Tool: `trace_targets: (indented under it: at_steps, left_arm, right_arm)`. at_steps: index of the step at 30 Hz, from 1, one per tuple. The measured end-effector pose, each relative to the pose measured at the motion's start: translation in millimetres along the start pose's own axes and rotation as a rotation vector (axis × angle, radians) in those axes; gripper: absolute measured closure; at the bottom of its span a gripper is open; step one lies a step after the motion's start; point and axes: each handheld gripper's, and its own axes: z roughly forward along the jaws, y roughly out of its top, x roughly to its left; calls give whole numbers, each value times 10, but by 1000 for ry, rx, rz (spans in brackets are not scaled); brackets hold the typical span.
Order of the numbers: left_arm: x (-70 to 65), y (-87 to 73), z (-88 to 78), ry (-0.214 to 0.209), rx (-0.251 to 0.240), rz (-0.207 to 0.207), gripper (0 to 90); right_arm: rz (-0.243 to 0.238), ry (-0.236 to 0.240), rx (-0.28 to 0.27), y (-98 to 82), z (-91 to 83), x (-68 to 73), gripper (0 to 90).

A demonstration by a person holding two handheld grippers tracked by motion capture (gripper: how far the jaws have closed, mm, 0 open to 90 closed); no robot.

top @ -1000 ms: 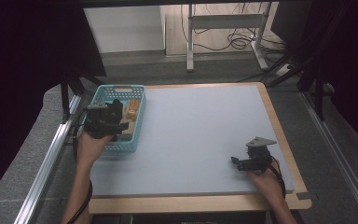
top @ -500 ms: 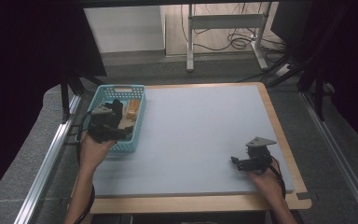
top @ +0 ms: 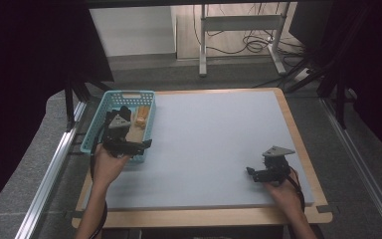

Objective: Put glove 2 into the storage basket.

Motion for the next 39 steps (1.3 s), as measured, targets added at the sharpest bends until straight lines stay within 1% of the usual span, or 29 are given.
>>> trace_targets:
  at_steps: [3,12,23,31,39]
  left_arm:
    - [-50,-4,20,-2,-5,11,0]
    - [-173,-9,97,-16,-17,26,0]
    - [-352,-24,198,-43,-27,47,0]
    - [-486,-63,274,-74,-34,61,0]
    - [-625,-105,358,-116,-48,70,0]
  right_arm:
    - [1,0,1,0,0,1,106]
    - [0,0,1,0,0,0,106]
    - [1,1,0,0,0,0,106]
    - [-1,0,0,0,0,-1,106]
    - [-1,0,0,0,0,-1,106]
